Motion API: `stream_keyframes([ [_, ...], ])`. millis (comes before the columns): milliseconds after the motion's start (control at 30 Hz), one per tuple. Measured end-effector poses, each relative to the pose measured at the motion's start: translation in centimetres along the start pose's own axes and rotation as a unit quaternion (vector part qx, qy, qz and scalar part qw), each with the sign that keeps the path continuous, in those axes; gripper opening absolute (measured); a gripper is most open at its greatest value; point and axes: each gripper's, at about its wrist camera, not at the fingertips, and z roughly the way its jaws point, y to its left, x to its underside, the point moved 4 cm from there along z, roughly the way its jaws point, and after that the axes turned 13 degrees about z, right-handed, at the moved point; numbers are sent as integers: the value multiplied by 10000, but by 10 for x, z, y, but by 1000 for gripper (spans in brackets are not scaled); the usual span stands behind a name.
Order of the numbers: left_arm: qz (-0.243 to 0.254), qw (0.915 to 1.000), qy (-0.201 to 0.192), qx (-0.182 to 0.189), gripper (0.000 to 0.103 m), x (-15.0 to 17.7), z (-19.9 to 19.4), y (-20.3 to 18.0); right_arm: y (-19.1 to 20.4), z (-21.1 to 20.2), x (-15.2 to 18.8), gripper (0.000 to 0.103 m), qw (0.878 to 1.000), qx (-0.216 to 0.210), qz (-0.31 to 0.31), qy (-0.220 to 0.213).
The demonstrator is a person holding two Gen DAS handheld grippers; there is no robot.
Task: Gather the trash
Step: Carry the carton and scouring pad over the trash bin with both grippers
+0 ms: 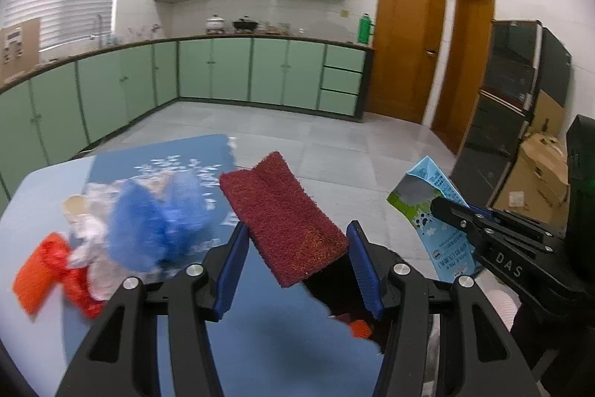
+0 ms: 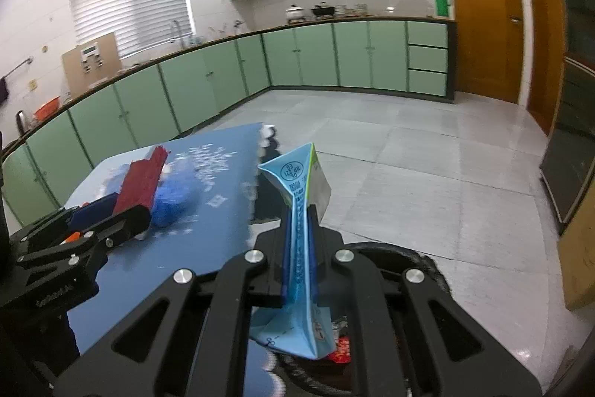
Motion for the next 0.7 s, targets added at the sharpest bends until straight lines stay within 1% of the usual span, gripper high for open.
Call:
stream_keyframes([
  [133,117,9995,37,275,53,-5,18,-21,-24,2,0,7,9997,192,127,-23],
  [300,282,9982,82,524,53,-13,43,-44,-51,9,6,7,9988,409,285,19],
  [500,455,9965,177,682,54,-12,69,-67,-78,19,16,7,9972,591,433,125],
  [700,502,9951,341,777,54,-9,94,-77,-98,28,20,7,9955,735,567,198],
])
